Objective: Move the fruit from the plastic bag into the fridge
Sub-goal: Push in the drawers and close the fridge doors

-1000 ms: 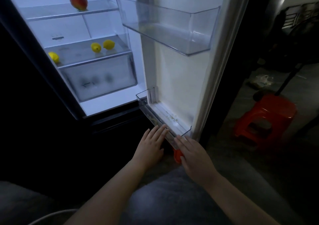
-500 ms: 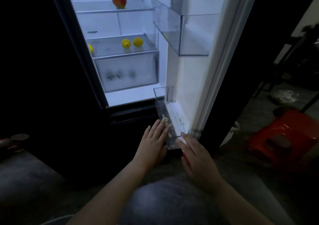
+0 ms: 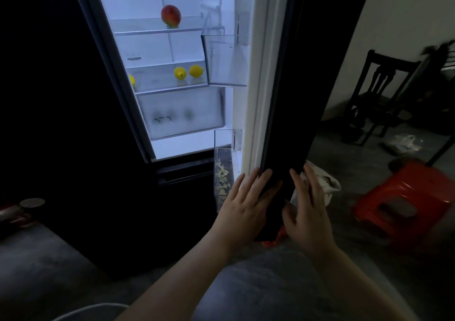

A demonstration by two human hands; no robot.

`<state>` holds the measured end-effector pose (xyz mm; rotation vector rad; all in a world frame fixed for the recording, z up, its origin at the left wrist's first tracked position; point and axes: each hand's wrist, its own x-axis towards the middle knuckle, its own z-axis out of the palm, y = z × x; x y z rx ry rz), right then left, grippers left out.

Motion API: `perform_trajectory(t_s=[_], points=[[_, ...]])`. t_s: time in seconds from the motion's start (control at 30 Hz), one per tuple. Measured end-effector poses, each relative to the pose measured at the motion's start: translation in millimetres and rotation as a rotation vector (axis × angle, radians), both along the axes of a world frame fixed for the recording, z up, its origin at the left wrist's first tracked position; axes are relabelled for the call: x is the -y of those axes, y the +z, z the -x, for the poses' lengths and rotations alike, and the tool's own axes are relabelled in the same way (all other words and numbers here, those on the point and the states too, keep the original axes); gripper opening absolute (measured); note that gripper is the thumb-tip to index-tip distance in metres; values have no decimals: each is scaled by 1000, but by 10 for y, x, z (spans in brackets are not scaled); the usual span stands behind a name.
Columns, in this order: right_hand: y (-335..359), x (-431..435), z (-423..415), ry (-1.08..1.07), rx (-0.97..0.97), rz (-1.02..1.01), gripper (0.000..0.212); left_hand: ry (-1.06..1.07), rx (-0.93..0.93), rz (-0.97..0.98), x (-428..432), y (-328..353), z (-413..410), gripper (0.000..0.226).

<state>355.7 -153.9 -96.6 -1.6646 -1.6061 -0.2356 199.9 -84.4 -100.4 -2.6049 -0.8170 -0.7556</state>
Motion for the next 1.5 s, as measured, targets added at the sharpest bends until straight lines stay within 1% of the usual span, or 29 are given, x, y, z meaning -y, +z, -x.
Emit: perform_trajectory(t_s=[0.07, 0.23, 0.37, 0.43, 0.53, 0.63, 0.77, 0.9, 1.0, 1.1, 1.17, 1.3, 1.37, 1.5], points=[[0, -19, 42, 29, -15, 5, 79, 38, 8, -8, 1, -7, 49, 62], [10, -84, 210, 46, 26, 2, 77, 94, 24, -47, -56, -33, 232, 64], [1, -189, 359, 118, 36, -32, 74, 157, 50, -63, -112, -74, 424, 67], [-12, -263, 437, 175, 46, -38, 71, 202, 86, -63, -126, -78, 522, 64], [-10, -384, 589, 276, 61, -20, 66, 278, 126, -19, -154, -71, 685, 62], [24, -523, 764, 372, 93, -2, 62, 353, 111, 43, -208, -49, 879, 65], [82, -763, 1019, 465, 116, 65, 72, 405, 108, 140, -312, 26, 1146, 69], [148, -1066, 1200, 559, 163, 127, 73, 391, 119, 202, -418, 119, 1325, 64], [198, -1336, 1264, 529, 181, 159, 82, 431, 118, 219, -595, 178, 1417, 69], [292, -1614, 1314, 470, 208, 163, 75, 552, 145, 260, -845, 217, 1523, 73], [343, -1796, 1351, 439, 249, 185, 72, 611, 124, 274, -1018, 223, 1609, 75], [392, -2129, 1461, 415, 344, 208, 73, 653, 80, 263, -1330, 248, 1740, 78], [412, -2270, 1530, 393, 378, 214, 75, 657, 69, 241, -1459, 253, 1782, 77], [373, -2410, 1597, 347, 393, 195, 74, 636, 81, 170, -1629, 223, 1845, 66]])
